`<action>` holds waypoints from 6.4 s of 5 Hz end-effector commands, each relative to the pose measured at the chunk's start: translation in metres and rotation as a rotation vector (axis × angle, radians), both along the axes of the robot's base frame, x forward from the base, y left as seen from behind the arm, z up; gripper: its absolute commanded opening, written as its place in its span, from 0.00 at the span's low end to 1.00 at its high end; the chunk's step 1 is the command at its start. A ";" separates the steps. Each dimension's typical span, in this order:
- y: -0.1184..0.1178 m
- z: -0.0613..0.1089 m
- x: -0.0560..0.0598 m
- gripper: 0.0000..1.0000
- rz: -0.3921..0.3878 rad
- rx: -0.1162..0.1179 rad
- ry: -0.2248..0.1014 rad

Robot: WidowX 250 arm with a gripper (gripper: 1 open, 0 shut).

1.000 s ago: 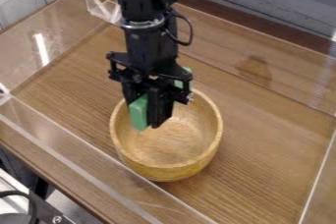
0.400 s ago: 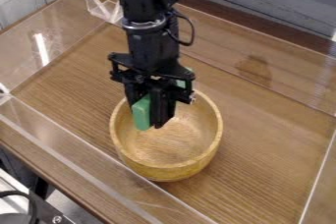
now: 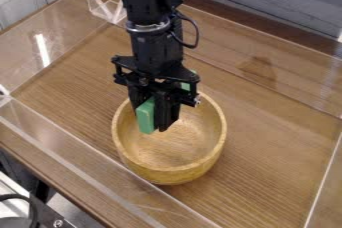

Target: Remove the green block from inside the brown bowl and put it on the table

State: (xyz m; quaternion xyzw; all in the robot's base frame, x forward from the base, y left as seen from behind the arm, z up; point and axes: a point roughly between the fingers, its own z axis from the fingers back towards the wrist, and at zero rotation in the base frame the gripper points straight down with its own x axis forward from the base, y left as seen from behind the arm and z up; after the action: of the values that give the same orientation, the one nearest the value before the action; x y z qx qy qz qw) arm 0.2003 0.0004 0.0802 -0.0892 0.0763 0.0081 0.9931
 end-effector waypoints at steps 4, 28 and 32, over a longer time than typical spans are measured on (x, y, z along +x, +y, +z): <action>0.025 0.062 0.018 0.00 0.038 -0.029 -0.118; 0.122 -0.029 0.093 1.00 0.081 0.123 -0.245; 0.114 -0.032 0.106 1.00 0.089 0.096 -0.232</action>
State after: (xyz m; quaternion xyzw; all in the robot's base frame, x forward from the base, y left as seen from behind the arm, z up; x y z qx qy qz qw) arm 0.2959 0.1125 0.0340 -0.0541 -0.0178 0.0491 0.9972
